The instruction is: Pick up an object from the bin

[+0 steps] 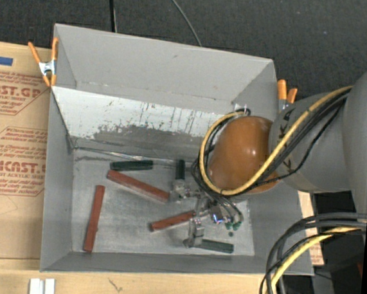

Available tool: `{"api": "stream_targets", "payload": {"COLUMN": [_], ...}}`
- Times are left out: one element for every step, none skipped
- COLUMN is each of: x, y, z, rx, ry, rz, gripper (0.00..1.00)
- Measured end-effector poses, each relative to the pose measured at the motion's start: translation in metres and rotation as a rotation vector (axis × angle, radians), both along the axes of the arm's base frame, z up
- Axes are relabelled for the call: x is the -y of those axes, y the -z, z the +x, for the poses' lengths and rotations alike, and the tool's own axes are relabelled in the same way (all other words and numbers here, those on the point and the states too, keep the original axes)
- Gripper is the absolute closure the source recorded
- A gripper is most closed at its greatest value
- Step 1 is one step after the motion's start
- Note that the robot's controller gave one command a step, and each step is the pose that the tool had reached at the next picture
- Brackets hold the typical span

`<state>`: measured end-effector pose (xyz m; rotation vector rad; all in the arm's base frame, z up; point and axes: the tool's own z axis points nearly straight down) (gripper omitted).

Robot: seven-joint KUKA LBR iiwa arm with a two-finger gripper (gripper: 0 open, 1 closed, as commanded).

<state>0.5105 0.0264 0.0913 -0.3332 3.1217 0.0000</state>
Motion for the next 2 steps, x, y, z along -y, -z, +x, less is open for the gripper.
{"api": "stream_targets", "payload": {"x": [0.0031, 0.0031], "y": [0.0218, 0.0218], "z": [-0.0051, -0.0051], "rx": [-0.002, -0.002], "ry": [0.025, 0.025], "rz": [0.001, 0.001], "gripper": [1.0, 1.0]}}
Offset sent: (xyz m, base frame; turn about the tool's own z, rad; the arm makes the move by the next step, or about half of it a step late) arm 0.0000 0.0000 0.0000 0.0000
